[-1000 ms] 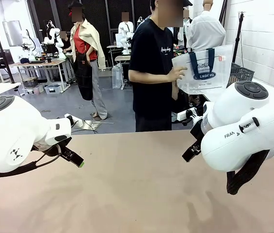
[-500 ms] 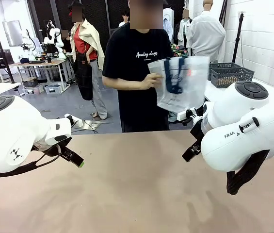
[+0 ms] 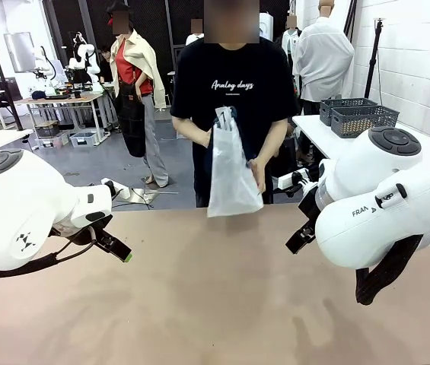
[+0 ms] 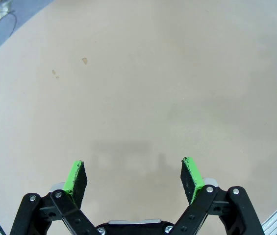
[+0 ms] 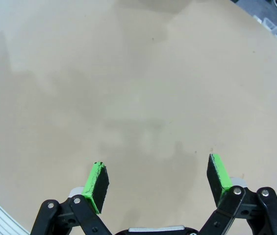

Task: Transfer purchased items from the store into the shopping bag.
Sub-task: Open the Reusable shopping bag in the center of the table.

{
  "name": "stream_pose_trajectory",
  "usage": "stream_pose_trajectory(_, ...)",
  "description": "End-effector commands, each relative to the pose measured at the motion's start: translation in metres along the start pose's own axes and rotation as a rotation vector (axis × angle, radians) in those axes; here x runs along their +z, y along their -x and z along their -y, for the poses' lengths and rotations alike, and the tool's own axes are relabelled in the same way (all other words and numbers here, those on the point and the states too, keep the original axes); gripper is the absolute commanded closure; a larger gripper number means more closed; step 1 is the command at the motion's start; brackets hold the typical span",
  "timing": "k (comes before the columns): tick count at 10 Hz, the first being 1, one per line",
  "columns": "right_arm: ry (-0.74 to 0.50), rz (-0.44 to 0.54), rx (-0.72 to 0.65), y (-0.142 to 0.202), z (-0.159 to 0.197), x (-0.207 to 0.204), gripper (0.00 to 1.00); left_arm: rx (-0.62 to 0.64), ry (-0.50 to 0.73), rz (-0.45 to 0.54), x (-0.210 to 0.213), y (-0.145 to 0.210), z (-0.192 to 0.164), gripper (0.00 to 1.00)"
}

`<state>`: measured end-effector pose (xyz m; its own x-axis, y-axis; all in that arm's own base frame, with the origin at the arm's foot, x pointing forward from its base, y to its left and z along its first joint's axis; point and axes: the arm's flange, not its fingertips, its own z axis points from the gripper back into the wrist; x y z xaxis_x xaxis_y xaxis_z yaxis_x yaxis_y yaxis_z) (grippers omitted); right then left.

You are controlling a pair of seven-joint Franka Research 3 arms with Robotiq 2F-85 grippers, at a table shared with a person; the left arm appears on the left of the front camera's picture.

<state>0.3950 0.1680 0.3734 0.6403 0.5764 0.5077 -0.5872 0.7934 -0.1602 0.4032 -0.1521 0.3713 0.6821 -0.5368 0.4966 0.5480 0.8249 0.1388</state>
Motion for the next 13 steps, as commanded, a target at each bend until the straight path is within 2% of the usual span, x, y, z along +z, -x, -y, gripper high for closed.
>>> stream_pose_trajectory(1,0.0,0.0,-0.001,0.0,0.0001,0.0,0.0,0.002,-0.001,0.0,0.0001,0.0003,-0.001,0.0)
stream_pose_trajectory(13,0.0,0.0,-0.001,0.0,0.0001,0.0,0.0,0.002,-0.001,0.0,0.0001,0.0003,-0.001,0.0)
